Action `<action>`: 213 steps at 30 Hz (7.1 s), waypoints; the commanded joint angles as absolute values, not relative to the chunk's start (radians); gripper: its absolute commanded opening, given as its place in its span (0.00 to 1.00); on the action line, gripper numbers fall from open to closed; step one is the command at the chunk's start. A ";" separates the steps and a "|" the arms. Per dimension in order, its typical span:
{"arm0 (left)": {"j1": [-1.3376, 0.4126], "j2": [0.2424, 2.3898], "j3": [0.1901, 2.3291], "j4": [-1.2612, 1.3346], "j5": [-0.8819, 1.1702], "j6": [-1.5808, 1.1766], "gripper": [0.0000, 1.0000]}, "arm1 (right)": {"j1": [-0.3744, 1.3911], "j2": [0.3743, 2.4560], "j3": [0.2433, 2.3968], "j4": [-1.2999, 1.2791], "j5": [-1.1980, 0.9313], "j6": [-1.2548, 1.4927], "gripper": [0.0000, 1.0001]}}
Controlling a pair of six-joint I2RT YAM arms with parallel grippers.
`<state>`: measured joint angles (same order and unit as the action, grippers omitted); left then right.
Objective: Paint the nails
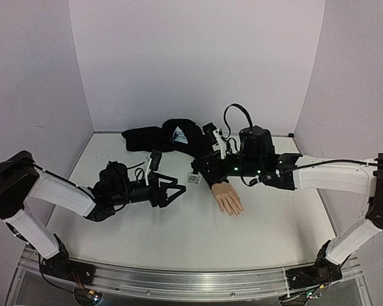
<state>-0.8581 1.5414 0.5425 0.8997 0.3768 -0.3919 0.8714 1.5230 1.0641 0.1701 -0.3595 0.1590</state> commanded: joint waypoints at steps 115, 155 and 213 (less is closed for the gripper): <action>-0.858 1.545 0.777 0.727 0.105 -0.075 0.00 | 0.818 1.597 1.119 0.215 -0.243 0.197 0.58; -0.888 1.517 0.739 0.776 0.147 -0.182 0.00 | 0.951 1.714 1.337 0.011 -0.233 0.144 0.01; -0.742 1.405 0.717 0.738 0.850 -0.296 0.00 | 0.895 1.661 1.319 -0.100 -0.618 -0.055 0.00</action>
<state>-0.8095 1.4877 0.7340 0.5415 0.3439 -0.2263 0.9412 1.7673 1.4025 -0.0790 -0.2241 0.2292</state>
